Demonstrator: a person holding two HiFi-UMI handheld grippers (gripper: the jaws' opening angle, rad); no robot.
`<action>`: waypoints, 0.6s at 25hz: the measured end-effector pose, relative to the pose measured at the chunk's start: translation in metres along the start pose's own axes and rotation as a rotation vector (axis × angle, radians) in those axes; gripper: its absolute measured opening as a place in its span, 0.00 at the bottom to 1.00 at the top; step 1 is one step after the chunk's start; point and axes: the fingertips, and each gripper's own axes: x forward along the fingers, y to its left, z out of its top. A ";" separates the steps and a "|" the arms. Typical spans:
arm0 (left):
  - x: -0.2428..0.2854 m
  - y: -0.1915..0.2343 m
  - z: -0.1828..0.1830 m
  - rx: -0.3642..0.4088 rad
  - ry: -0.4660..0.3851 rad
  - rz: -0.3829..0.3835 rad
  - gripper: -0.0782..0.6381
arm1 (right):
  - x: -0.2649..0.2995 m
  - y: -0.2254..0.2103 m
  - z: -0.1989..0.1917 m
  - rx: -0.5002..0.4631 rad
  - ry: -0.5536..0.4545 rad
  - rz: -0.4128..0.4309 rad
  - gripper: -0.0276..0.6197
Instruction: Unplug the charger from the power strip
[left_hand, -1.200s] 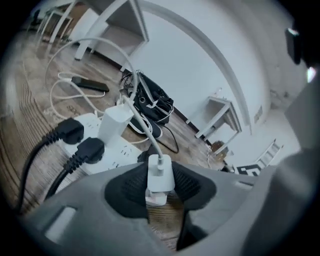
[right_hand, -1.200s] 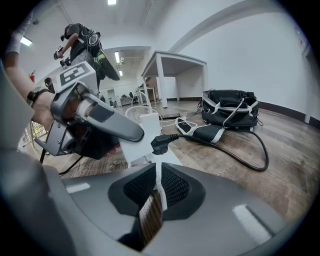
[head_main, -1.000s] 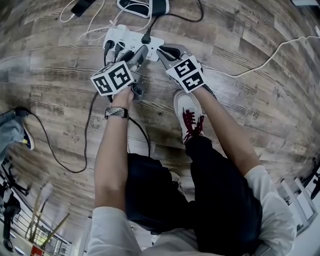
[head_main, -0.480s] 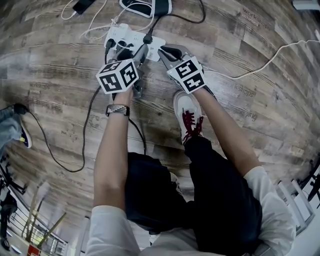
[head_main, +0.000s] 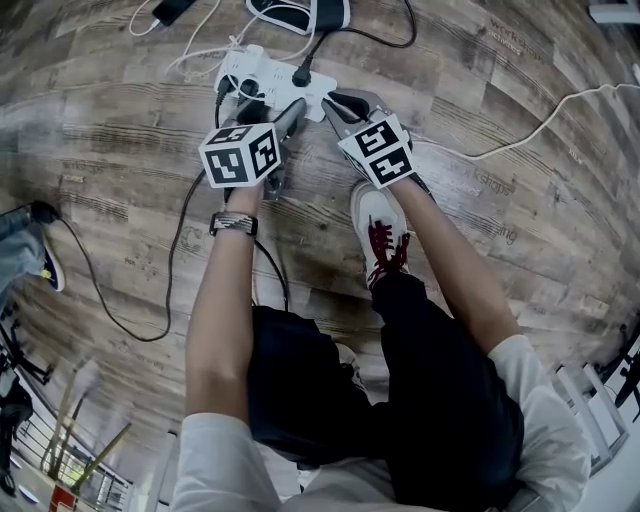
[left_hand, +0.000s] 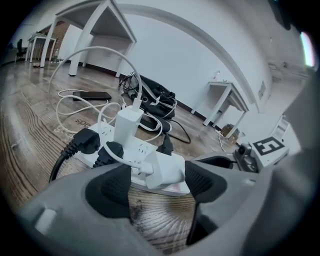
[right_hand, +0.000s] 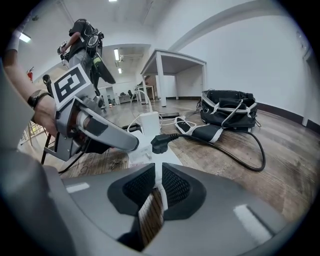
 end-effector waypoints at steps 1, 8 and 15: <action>-0.001 0.000 -0.001 0.004 0.006 -0.002 0.58 | -0.002 0.000 0.000 0.000 0.000 -0.002 0.11; -0.011 0.005 -0.013 0.033 0.049 0.021 0.58 | -0.017 0.002 0.000 0.012 -0.042 -0.030 0.11; -0.023 0.005 -0.025 0.058 0.097 0.027 0.58 | -0.036 -0.002 0.010 0.064 -0.086 -0.069 0.11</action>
